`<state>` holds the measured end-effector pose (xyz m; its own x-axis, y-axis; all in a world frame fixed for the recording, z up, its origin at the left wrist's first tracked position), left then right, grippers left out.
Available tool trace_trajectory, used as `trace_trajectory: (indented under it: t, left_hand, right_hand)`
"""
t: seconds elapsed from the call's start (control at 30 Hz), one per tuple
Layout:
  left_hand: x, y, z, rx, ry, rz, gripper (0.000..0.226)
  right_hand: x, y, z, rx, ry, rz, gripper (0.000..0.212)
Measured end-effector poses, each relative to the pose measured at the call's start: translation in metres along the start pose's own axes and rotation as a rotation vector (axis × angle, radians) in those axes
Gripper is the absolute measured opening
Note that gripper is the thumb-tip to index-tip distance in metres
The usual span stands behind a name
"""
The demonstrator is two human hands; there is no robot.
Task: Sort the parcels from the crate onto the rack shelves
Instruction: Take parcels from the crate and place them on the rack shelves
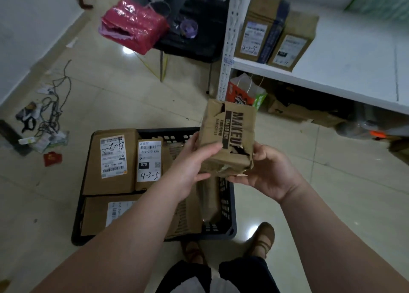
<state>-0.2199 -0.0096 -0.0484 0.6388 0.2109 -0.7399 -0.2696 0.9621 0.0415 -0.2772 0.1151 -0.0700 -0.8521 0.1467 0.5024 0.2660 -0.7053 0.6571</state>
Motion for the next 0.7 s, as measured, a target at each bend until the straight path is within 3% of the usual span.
trace_trajectory:
  t: [0.07,0.13,0.2,0.27,0.37,0.47,0.53,0.6,0.7]
  left_hand:
    - [-0.019,0.0,0.003,-0.21,0.133,-0.273,0.096]
    - [-0.044,0.008,0.011,-0.404,0.27,-0.722,0.108]
    - [-0.064,0.03,0.019,-0.448,0.426,-1.006,0.113]
    - [-0.076,0.05,0.023,-0.444,0.555,-1.146,0.114]
    - [-0.086,0.08,0.027,-0.445,0.715,-1.298,0.112]
    - [-0.096,0.123,0.035,-0.368,0.888,-1.425,0.111]
    - [-0.108,0.148,0.044,-0.273,0.959,-1.348,0.1]
    - [-0.127,0.16,0.047,-0.221,0.873,-1.04,0.076]
    - [-0.15,0.158,0.034,-0.385,0.63,-0.536,0.032]
  right_hand:
    - [0.013,-0.004,0.008,-0.054,-0.067,-0.023,0.072]
    - [0.026,-0.017,0.017,-0.171,-0.117,-0.087,0.061]
    - [0.041,-0.03,0.028,-0.259,-0.16,-0.138,0.047]
    - [0.057,-0.038,0.039,-0.285,-0.184,-0.111,0.04]
    - [0.07,-0.051,0.051,-0.282,-0.169,-0.018,0.053]
    - [0.081,-0.065,0.065,-0.237,-0.183,-0.087,0.087]
    - [0.092,-0.075,0.077,-0.177,-0.223,-0.262,0.098]
    - [0.103,-0.088,0.091,-0.129,-0.252,-0.471,0.096]
    - [0.121,-0.106,0.113,-0.064,-0.314,-0.62,0.083]
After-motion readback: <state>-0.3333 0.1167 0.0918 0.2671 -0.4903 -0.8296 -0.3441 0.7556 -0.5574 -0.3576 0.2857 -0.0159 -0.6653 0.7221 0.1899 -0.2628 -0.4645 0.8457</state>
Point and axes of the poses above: each hand's wrist, its own z-axis away from the middle knuckle, its own y-axis out of the palm, x = y × z, the point moved 8 cm from there along -z, towards the middle knuckle, and after that the axes turned 9 degrees about -z, right-handed, at the moved point
